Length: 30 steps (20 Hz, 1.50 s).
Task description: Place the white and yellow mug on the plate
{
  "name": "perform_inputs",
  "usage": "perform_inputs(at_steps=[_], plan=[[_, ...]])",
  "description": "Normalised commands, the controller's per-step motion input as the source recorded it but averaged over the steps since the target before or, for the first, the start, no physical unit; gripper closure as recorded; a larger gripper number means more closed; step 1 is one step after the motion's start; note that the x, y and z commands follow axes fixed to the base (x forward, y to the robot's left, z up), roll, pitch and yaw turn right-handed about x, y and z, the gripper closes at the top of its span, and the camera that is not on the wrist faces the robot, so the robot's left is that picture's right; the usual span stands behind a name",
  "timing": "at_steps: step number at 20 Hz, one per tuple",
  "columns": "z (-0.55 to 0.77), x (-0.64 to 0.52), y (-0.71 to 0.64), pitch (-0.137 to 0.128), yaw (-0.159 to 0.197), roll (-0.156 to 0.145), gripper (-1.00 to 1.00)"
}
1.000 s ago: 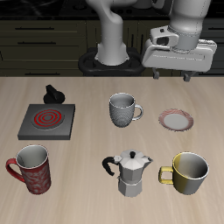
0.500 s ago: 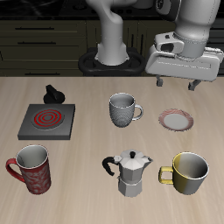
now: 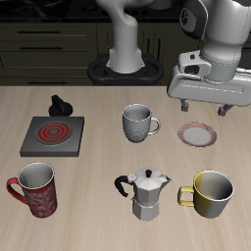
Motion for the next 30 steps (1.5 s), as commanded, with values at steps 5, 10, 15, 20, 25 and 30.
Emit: perform_inputs(at_steps=[5, 10, 15, 20, 25, 30], plan=[[-0.11, 0.28, 0.04, 0.007, -0.029, 0.041, -1.0], [-0.03, 0.13, 0.09, 0.005, -0.034, 0.021, -1.0], [0.02, 0.1, 0.15, -0.045, -0.017, 0.065, -1.0], [0.03, 0.16, -0.01, -0.027, -0.046, 0.017, -1.0], [-0.11, 0.14, -0.1, -0.03, -0.007, -0.031, -1.0], [-0.26, 0.07, -0.06, -0.013, -0.004, 0.012, -1.0]])
